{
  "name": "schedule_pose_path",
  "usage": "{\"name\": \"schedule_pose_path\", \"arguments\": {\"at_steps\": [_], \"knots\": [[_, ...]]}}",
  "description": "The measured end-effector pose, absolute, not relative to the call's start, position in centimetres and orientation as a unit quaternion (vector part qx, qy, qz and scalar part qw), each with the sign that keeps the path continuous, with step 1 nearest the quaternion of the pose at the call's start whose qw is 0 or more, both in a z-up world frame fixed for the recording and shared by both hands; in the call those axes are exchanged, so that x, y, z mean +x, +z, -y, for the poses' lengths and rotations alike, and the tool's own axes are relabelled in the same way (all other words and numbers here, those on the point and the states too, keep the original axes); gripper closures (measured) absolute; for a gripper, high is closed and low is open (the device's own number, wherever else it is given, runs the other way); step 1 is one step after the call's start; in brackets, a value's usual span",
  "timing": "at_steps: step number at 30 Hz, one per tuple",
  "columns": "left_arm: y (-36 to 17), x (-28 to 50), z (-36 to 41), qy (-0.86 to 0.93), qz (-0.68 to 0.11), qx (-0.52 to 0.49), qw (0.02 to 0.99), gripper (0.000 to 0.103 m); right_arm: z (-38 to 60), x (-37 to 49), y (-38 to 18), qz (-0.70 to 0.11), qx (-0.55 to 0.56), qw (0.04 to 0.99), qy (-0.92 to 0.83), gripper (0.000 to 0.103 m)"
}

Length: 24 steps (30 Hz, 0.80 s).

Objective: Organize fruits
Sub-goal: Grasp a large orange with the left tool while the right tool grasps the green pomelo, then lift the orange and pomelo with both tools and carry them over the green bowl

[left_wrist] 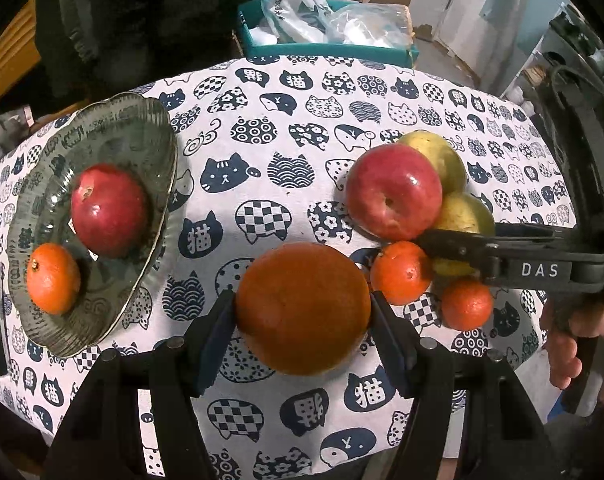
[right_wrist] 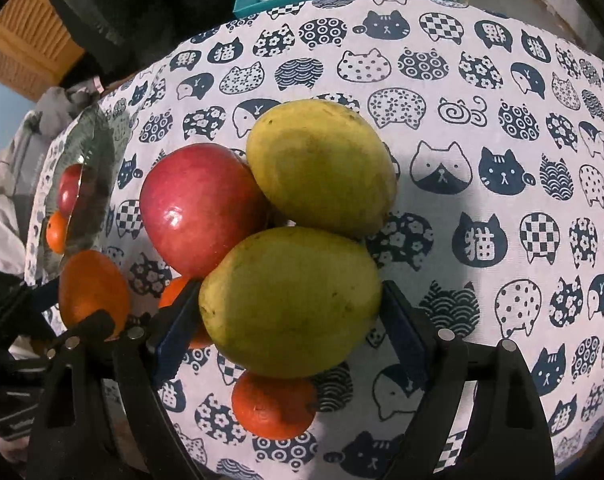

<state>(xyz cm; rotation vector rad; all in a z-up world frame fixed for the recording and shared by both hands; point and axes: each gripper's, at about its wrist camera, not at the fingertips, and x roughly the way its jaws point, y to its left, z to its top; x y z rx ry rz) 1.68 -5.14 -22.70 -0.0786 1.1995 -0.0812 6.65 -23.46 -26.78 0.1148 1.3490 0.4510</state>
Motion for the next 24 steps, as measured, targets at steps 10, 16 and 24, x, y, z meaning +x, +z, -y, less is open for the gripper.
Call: {"name": "schedule_pose_path", "arguments": {"at_steps": [10, 16, 24], "knots": [[-21.9, 1.7, 4.9, -0.036, -0.554, -0.034, 0.831, 0.036, 22.7, 4.4, -24.0, -0.557, -0.053, 0.816, 0.149, 0.018], [-20.6, 1.3, 4.8, -0.035, -0.538, -0.024, 0.842, 0.036, 22.2, 3.1, -21.7, -0.508, -0.092, 0.848, 0.121, 0.018], [-18.3, 0.8, 4.2, -0.034, -0.518, -0.025, 0.854, 0.036, 21.2, 2.2, -18.5, -0.460, -0.111, 0.873, 0.123, 0.018]]}}
